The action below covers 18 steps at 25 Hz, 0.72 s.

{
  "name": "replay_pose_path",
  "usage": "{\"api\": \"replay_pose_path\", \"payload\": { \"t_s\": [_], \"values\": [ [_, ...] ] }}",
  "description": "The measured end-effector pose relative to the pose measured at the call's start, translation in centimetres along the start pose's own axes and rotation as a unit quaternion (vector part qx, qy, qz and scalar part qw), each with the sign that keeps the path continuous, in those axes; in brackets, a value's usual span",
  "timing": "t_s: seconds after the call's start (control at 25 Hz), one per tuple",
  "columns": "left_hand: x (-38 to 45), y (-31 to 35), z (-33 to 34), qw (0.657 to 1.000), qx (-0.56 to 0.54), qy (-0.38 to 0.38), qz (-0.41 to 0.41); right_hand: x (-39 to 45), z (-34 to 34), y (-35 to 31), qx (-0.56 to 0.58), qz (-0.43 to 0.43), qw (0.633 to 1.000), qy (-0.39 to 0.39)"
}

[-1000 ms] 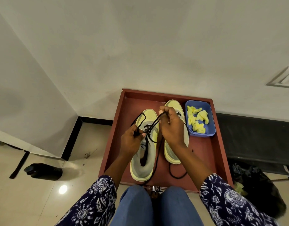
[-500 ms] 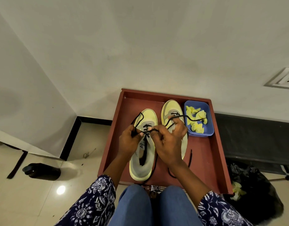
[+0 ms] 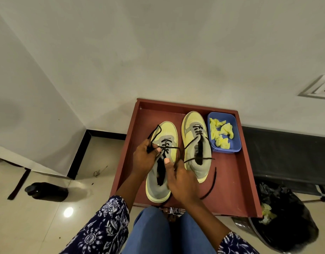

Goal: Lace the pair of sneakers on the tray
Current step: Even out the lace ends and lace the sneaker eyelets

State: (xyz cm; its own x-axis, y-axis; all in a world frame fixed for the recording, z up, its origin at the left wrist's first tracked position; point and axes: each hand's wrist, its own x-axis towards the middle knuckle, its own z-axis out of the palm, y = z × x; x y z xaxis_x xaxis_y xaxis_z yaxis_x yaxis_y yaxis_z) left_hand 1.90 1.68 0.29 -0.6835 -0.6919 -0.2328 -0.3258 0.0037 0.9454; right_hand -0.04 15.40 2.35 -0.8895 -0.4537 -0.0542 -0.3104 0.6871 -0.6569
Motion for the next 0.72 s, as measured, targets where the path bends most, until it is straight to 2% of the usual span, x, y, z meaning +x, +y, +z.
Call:
{"api": "replay_pose_path", "payload": {
  "t_s": [0.08, 0.16, 0.28, 0.32, 0.36, 0.48, 0.52, 0.72],
  "values": [
    [0.1, -0.1, -0.1, 1.000, -0.003, -0.001, -0.003, 0.9, -0.7, 0.1, -0.026, 0.079, 0.996, -0.022],
    [0.1, 0.0, -0.1, 1.000, -0.007, -0.008, 0.001, 2.1, -2.1, -0.1, -0.063, 0.103, 0.993, 0.006],
    [0.1, 0.1, -0.2, 1.000, -0.009, -0.014, 0.006, 4.4, -3.3, -0.5, -0.151, 0.049, 0.981, 0.109],
    [0.2, 0.0, -0.1, 1.000, -0.010, -0.015, 0.006, 5.0, -3.2, -0.6, -0.167, 0.016, 0.980, 0.110],
    [0.2, 0.1, -0.2, 1.000, -0.011, -0.015, 0.004, 5.6, -2.8, -0.6, -0.162, -0.016, 0.984, 0.074],
    [0.3, 0.2, -0.2, 1.000, -0.009, -0.019, 0.004, 6.7, -0.5, 0.2, -0.096, -0.055, 0.985, -0.135],
    [0.3, 0.2, -0.2, 1.000, -0.006, -0.018, 0.005, 6.9, 0.0, 0.4, -0.083, -0.059, 0.981, -0.162],
    [0.8, 0.4, -0.3, 0.999, -0.007, -0.030, -0.006, 7.5, -0.3, 0.1, -0.046, -0.036, 0.987, -0.151]
  ]
}}
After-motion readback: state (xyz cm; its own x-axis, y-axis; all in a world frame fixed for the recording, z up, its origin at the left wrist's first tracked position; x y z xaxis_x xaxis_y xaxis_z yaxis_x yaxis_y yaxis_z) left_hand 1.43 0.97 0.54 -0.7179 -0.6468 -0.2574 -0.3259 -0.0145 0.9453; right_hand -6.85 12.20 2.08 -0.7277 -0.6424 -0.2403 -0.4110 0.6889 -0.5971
